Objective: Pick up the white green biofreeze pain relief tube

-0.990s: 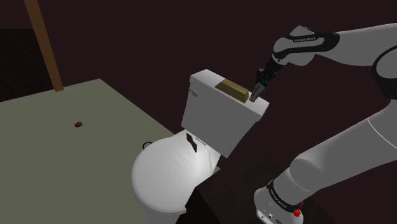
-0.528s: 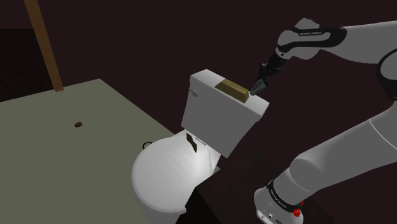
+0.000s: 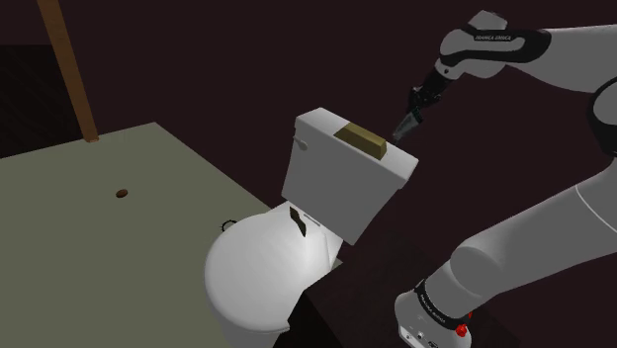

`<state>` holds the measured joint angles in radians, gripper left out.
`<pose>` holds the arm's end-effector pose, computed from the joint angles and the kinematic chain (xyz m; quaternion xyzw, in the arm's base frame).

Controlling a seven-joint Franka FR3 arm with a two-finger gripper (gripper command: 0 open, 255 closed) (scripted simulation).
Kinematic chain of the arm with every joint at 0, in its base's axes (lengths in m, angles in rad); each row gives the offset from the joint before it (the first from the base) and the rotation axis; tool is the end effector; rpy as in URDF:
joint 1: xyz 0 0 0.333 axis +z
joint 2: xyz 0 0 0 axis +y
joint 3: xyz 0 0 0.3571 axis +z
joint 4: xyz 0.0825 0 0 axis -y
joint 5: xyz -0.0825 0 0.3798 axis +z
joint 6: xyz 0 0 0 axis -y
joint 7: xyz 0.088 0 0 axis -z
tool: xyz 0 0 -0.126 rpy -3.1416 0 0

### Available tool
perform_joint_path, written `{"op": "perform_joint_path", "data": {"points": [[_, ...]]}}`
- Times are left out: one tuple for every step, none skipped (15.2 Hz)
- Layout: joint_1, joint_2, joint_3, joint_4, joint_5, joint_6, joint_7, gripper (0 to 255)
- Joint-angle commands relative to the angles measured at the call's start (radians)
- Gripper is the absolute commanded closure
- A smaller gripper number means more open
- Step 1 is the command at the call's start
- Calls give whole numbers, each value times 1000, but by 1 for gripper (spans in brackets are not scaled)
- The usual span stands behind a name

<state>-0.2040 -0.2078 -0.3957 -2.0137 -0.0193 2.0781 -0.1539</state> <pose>0.4181 -0.3070 0.5845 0.9673 -0.2169 0.1303 0.0182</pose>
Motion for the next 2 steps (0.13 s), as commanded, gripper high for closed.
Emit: {"op": "perform_joint_path", "data": {"points": [[-1,-4,0,14,-1,-17,0,255],[-1,-3,0,14,-1,-17,0,255]]}}
